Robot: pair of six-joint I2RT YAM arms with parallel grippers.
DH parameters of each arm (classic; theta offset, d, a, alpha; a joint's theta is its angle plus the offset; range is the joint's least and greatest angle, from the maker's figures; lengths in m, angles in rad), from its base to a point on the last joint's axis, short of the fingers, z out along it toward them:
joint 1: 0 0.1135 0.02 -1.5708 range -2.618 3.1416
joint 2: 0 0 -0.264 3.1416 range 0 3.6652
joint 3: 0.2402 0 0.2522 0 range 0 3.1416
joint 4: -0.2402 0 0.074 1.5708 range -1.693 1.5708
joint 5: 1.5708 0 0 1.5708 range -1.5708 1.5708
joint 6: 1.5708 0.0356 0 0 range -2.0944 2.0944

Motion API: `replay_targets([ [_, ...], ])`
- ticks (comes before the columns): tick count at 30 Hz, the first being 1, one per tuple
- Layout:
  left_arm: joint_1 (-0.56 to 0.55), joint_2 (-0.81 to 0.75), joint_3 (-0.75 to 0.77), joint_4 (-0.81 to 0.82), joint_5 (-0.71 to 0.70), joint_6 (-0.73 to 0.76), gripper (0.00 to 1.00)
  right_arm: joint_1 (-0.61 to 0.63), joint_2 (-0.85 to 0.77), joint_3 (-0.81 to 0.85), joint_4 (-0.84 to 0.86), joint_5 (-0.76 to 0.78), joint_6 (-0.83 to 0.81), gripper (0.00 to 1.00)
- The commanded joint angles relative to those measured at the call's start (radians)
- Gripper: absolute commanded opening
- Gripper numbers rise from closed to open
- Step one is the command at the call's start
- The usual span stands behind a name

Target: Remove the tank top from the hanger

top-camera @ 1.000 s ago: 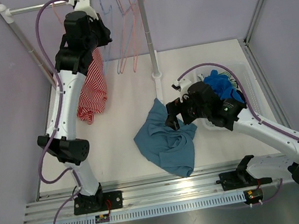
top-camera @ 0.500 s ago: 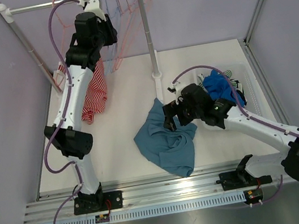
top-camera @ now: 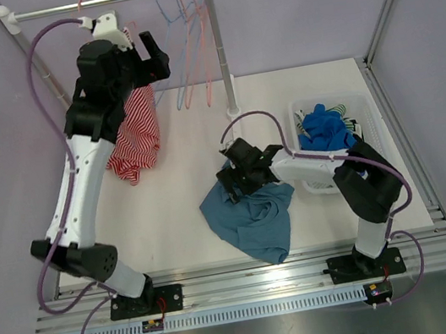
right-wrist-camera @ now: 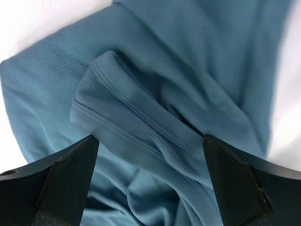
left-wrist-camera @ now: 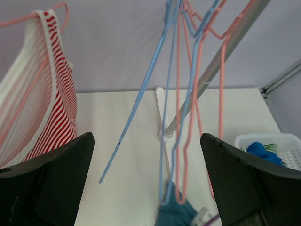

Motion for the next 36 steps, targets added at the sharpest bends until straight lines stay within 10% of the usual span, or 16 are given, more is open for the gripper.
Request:
replay_targets([
  [1,0.0,-0.178,-0.125,0.029,-0.064,-0.048,0.99,0.062,0.083,0.081,-0.061,0.076,0.011,0.99],
  [8,-0.003,-0.533,-0.508,0.078,-0.108,-0.126,0.99,0.116,0.205,0.078,-0.097,0.142,0.077,0.93],
  [12,-0.008,-0.724,-0.701,0.063,-0.14,-0.135,0.99,0.12,0.182,0.075,-0.086,0.113,0.068,0.0],
  [23,-0.008,-0.928,-0.779,-0.194,-0.191,-0.041,0.99,0.045,-0.229,0.169,-0.209,0.33,0.01,0.0],
  [36,-0.006,-1.12,-1.071,-0.038,-0.196,0.082,0.99,-0.387,-0.489,0.456,-0.39,0.527,-0.104,0.0],
])
